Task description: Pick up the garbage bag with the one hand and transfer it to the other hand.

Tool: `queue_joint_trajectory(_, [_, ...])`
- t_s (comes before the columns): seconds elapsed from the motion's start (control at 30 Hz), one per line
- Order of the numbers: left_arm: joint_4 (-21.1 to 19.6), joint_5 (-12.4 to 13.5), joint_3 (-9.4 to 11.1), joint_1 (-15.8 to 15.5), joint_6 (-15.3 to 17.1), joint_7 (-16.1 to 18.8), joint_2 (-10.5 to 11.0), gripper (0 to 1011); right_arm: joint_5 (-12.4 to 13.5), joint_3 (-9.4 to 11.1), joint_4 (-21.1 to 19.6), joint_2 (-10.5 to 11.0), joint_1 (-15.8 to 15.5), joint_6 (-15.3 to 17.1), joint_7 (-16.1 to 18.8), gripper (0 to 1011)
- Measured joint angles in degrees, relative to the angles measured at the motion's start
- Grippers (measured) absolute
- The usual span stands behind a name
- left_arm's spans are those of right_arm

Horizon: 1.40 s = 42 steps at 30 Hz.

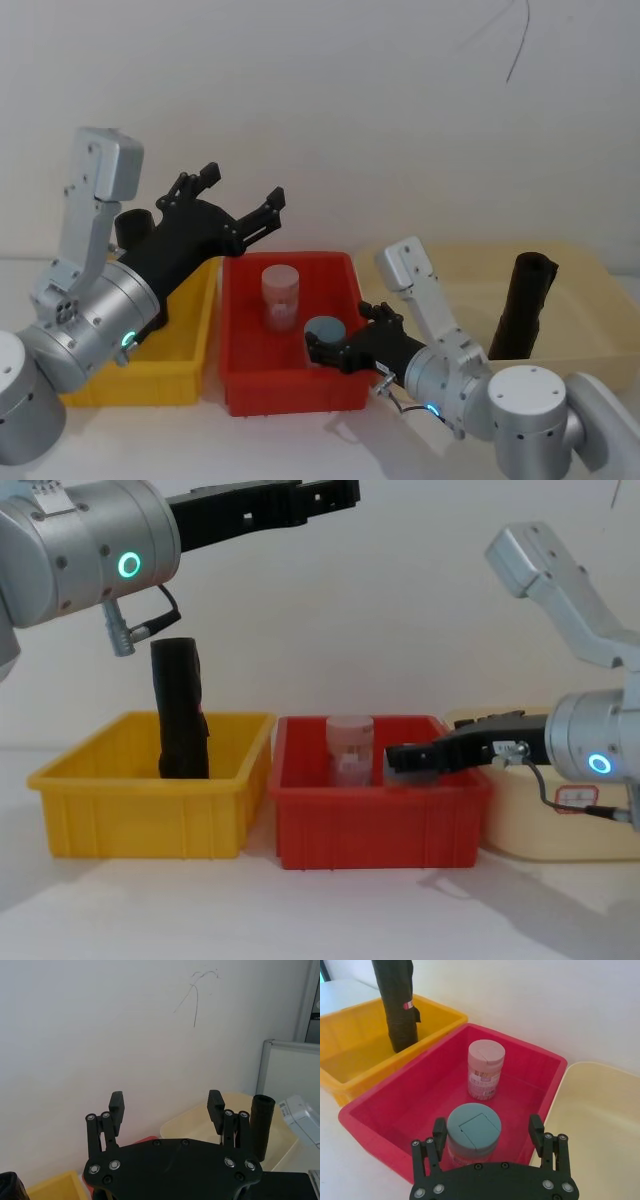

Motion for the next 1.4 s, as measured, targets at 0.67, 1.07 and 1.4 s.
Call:
queue_joint_trajectory(0.67, [0.00, 0.00, 0.00, -0.01, -0.01, 0.00, 0.00, 1001, -0.11, -0.90, 1.83, -0.49, 1.35, 0.39, 0.51, 1000])
queue_joint_trajectory(1.07, [0.00, 0.00, 0.00, 0.00, -0.01, 0.00, 0.00, 1001, -0.11, -1.32, 2.39, -0.62, 1.69, 0.78, 0.71, 1000])
queue_joint_trajectory(1.4, [0.00, 0.00, 0.00, -0.01, -0.01, 0.00, 0.00, 1001, -0.11, -1.41, 2.51, -0.62, 1.77, 1.06, 0.75, 855])
